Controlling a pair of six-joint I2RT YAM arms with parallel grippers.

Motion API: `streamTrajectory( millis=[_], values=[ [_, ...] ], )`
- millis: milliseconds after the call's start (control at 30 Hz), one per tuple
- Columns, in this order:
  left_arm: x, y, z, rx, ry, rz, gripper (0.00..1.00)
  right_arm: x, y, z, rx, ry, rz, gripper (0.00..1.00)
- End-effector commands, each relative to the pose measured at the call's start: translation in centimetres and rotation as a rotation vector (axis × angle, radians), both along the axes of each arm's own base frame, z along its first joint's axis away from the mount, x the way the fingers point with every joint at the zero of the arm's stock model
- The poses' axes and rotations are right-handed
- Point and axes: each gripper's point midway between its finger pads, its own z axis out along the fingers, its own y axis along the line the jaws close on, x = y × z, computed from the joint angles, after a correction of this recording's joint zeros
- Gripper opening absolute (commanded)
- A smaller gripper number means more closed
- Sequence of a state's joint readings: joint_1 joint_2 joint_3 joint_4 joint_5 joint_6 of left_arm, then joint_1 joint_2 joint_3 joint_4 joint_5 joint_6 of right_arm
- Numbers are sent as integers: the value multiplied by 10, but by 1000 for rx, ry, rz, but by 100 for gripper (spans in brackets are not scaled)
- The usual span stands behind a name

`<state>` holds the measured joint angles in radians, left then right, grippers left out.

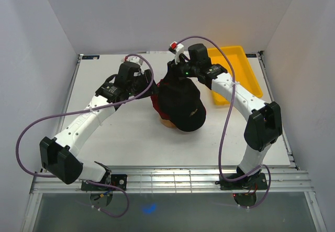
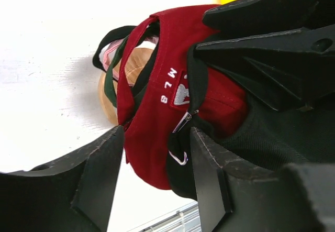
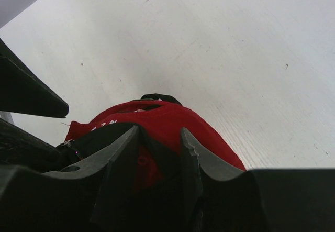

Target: Stack the hats

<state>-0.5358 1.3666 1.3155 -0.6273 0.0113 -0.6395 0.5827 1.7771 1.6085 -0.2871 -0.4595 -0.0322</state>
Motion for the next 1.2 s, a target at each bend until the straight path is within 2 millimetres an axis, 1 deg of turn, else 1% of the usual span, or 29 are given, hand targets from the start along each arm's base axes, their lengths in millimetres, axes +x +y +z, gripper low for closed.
streamTrajectory(
  millis=[0,33,133,267,367,400,433,500,567,700,733,767,800,867,967,1067,1167],
  values=[
    [4,-1,-15,16,21,-24,63,-38,-21,-89,-211,267,22,43],
    [6,-3,-22,24,36,-27,61,-38,-22,-89,-212,263,20,43],
    [8,-1,-32,47,49,-18,60,-35,-22,-88,-214,253,16,43],
    [15,5,-37,85,42,15,56,-32,-22,-87,-219,245,5,43],
    [19,7,-39,100,41,34,45,-31,-23,-87,-224,244,-3,41],
    [20,9,-39,105,39,43,40,-31,-24,-87,-226,242,-7,41],
    [22,12,-39,115,34,60,37,-31,-25,-86,-226,236,-12,40],
    [25,14,-40,131,33,74,33,-32,-27,-87,-231,233,-19,39],
    [26,18,-43,150,33,86,31,-29,-29,-85,-229,212,-33,38],
    [26,18,-52,160,54,91,26,-29,-31,-88,-234,207,-47,37],
    [26,19,-55,164,60,93,24,-29,-33,-92,-242,208,-56,36],
    [26,20,-56,166,59,99,23,-28,-33,-93,-242,204,-61,36],
    [26,20,-58,170,63,102,23,-28,-37,-100,-255,207,-76,36],
    [26,21,-58,170,60,102,20,-28,-39,-105,-260,215,-86,36],
    [27,20,-55,170,57,97,20,-25,-41,-116,-269,226,-108,36],
    [27,20,-52,170,57,97,20,-25,-39,-118,-259,244,-121,37],
    [27,22,-46,175,47,101,20,-22,-37,-110,-231,238,-144,41]
  ],
)
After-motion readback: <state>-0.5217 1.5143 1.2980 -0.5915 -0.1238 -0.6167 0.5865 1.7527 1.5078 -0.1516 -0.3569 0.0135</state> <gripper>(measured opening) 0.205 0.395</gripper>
